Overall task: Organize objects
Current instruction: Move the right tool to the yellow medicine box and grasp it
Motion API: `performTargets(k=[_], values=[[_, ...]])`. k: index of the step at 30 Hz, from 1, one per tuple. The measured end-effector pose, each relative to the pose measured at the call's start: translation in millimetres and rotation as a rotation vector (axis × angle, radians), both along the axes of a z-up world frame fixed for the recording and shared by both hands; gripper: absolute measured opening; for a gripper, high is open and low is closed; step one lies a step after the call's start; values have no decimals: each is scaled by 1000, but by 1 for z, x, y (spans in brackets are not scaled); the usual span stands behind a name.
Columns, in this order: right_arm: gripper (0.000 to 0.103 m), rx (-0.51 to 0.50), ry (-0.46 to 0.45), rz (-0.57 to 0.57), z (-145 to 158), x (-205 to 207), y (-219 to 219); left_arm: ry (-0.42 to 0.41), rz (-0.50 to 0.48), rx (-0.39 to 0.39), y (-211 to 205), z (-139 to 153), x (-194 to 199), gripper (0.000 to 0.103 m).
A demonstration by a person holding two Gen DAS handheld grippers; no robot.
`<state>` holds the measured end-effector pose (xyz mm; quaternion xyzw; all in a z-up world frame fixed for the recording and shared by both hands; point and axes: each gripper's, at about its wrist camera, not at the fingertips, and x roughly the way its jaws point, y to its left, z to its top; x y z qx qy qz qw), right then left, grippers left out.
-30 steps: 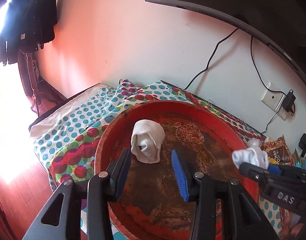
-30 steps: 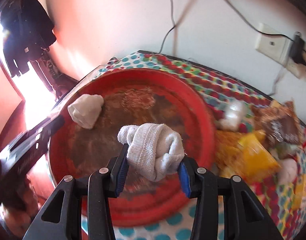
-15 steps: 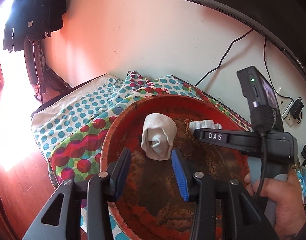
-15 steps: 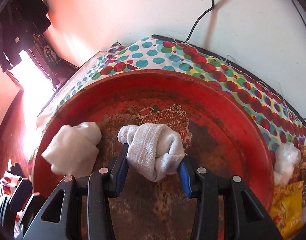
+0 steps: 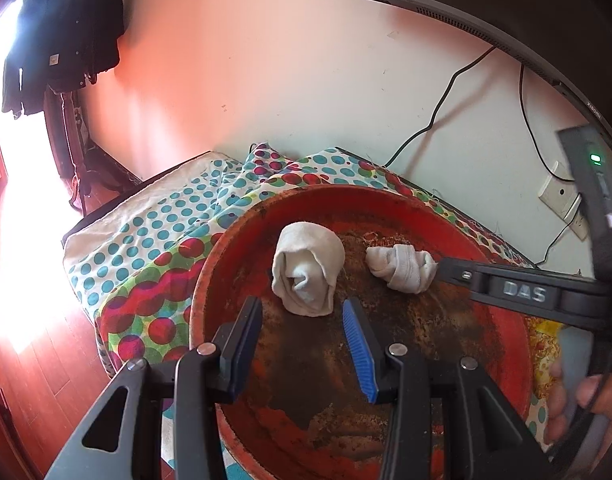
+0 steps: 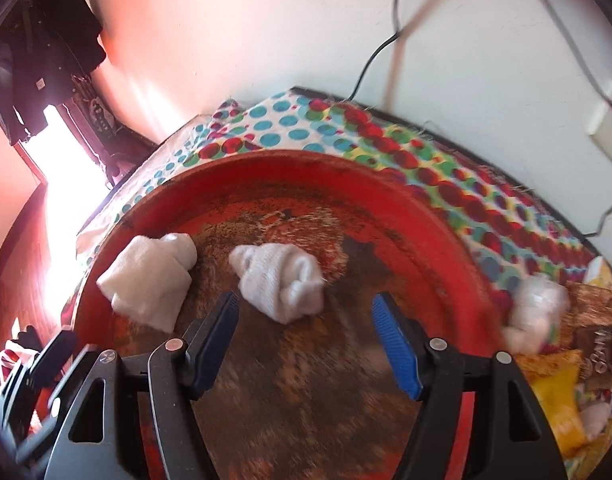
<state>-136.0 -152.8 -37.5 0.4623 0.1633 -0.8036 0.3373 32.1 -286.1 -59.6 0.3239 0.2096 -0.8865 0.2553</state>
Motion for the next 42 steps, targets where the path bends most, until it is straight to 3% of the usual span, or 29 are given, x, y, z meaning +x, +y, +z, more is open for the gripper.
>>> performTargets(k=[5, 10, 14, 20, 33, 37, 42], values=[[72, -14, 62, -57, 26, 15, 76, -9, -22, -14, 8, -1, -3, 43], [74, 61, 159, -186, 38, 16, 166, -19, -54, -26, 19, -1, -8, 43], [79, 139, 205, -337, 31, 3, 243, -30, -70, -62, 29, -1, -10, 43], [79, 205, 180, -495, 0, -16, 326, -55, -113, -123, 46, -3, -17, 43], [75, 136, 175, -542, -39, -46, 368, -72, -191, -237, 76, -7, -26, 43], [49, 98, 177, -564, -42, -47, 370, -75, -240, -246, 88, -11, -30, 43], [49, 94, 216, -576, -49, -54, 366, -89, -316, -266, 108, -14, -37, 43]])
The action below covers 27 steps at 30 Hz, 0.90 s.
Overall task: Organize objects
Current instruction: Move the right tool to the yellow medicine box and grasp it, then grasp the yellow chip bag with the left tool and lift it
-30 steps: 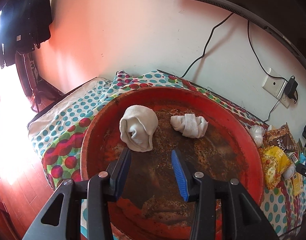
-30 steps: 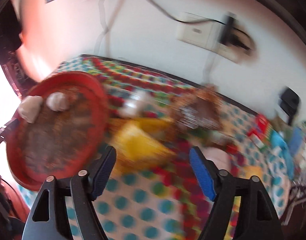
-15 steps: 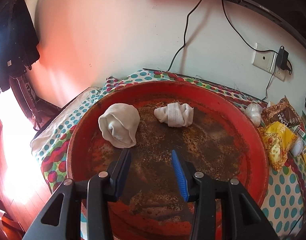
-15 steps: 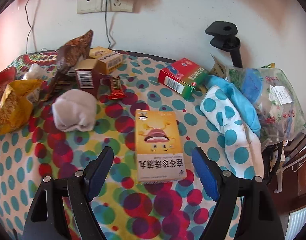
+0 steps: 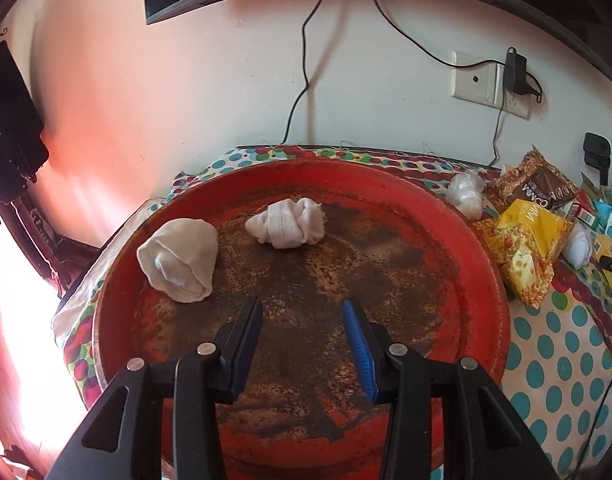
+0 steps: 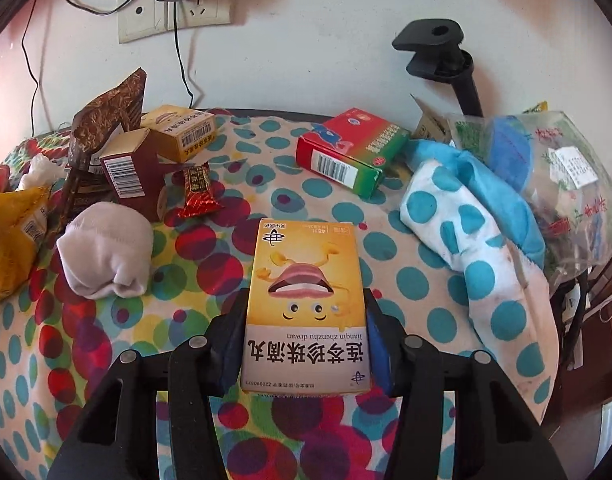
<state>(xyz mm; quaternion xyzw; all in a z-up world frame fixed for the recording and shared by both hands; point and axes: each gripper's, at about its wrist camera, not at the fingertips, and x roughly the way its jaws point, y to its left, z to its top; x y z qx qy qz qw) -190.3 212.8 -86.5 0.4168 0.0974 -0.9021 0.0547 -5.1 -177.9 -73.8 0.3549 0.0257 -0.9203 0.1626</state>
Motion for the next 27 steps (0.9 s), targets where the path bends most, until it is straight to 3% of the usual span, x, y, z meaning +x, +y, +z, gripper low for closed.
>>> performTargets(k=[6, 10, 13, 15, 17, 22, 27], values=[[50, -12, -7, -1, 0, -8, 2, 18, -163, -26, 44, 13, -7, 43], [49, -28, -22, 2, -1, -9, 5, 36, -309, 23, 79, 25, -19, 44], [49, -13, -16, 2, -1, -9, 3, 29, -412, 62, 103, 31, -37, 65], [49, -15, -17, 2, 0, -9, 3, 28, -459, 50, 119, 36, -49, 66], [50, -17, -18, 2, 0, -10, 3, 4, -470, 39, 129, 36, -63, 68], [50, -25, -20, 2, 0, -10, 3, -120, -512, 129, 145, 22, -95, 74], [50, -35, -24, 2, 0, -12, 7, -172, -465, 57, 159, 10, -112, 77]])
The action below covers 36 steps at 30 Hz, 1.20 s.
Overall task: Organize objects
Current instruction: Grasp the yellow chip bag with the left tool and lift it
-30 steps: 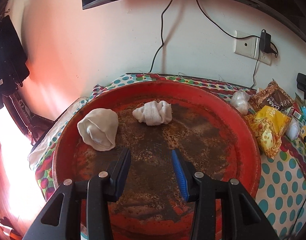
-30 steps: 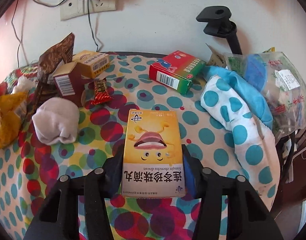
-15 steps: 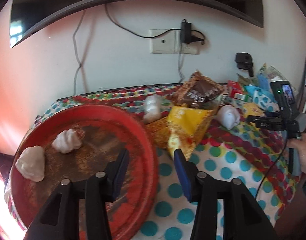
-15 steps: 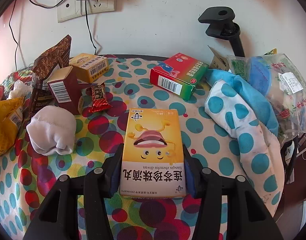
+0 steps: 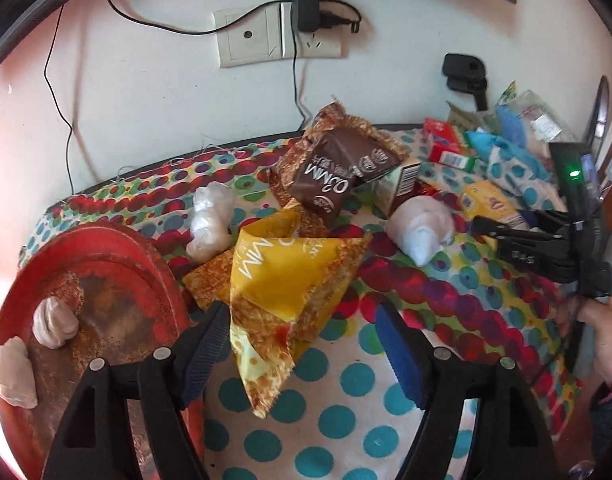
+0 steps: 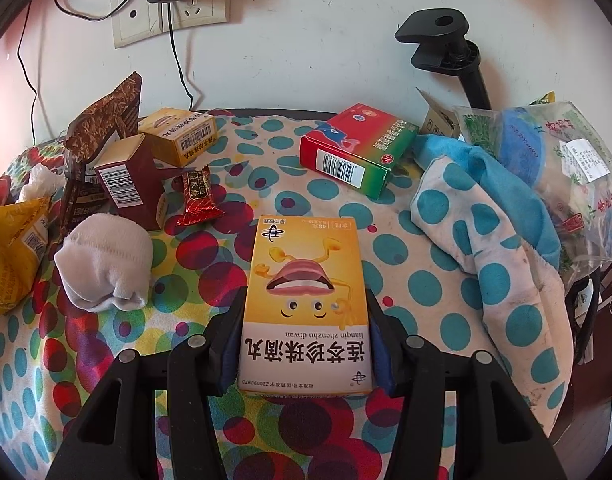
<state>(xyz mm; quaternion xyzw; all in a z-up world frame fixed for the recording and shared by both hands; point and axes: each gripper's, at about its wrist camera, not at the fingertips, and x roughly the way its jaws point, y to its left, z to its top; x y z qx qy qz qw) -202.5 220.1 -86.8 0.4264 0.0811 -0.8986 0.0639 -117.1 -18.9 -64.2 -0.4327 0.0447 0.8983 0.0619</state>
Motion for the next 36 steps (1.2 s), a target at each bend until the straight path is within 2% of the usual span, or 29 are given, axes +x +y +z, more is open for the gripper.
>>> performTargets(k=[5, 12, 18, 23, 27, 31, 34, 36], values=[[50, -46, -17, 0, -1, 1, 2, -14, 56, -29, -1, -10, -19, 77], [50, -34, -15, 1, 2, 1, -1, -14, 95, -21, 2, -30, -42, 78], [55, -33, -17, -5, 3, 4, -10, 60, 116, 1, 0, -34, -41, 77], [56, -40, -20, -16, 2, 8, -14, 66, 124, 13, -4, -38, -43, 77], [56, -45, -21, -19, 1, -5, 4, 50, 131, -16, -1, -40, -46, 77], [63, -46, -24, -32, 0, -8, 6, 39, 128, -72, 6, -43, -48, 77], [72, -27, -23, -56, 0, -5, 2, 20, 145, -93, 5, -46, -50, 78], [72, -35, -26, -66, 0, -3, 1, 23, 148, -98, 6, -46, -50, 78]])
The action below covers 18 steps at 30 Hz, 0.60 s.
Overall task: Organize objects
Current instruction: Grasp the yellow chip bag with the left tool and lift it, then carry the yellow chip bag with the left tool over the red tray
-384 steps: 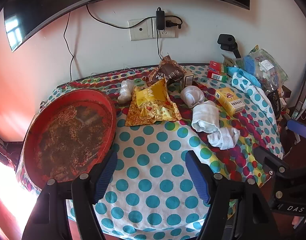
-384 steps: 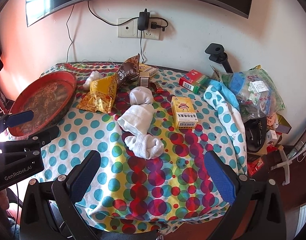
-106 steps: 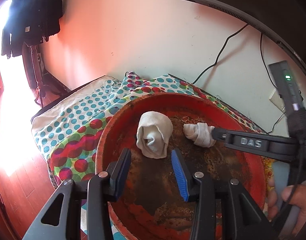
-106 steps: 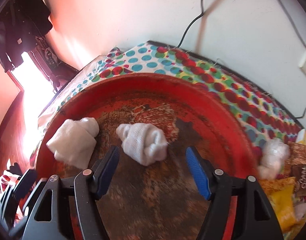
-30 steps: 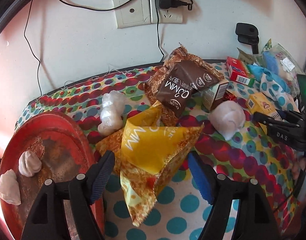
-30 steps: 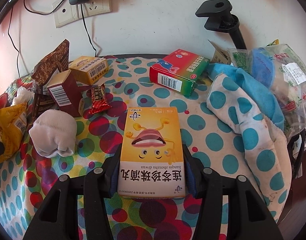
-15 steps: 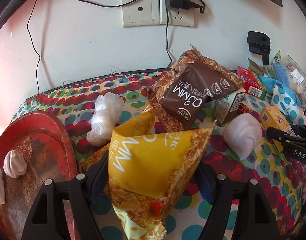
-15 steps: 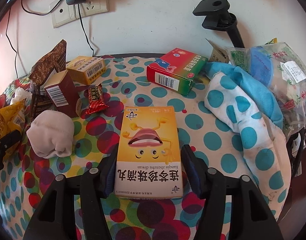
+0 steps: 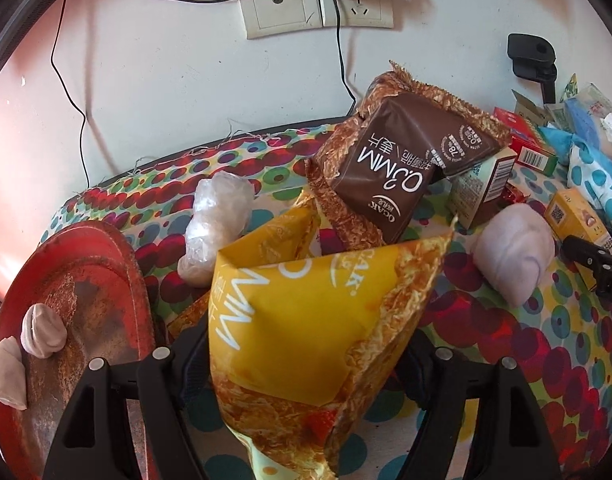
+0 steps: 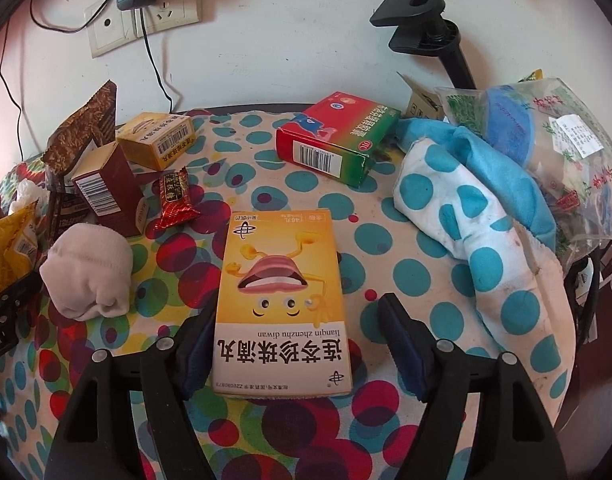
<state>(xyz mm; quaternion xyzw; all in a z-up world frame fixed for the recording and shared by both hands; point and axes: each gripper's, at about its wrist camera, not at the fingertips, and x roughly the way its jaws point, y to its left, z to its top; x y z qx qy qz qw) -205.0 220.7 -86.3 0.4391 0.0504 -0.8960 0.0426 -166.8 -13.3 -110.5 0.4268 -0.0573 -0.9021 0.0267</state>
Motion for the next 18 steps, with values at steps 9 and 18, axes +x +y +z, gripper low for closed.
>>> performTargets(k=[9, 18], values=[[48, 56, 39, 64, 4, 13, -21, 48, 8, 24, -2, 4, 8, 65], [48, 110, 57, 71, 5, 41, -35, 130, -50, -40, 12, 12, 18, 62]])
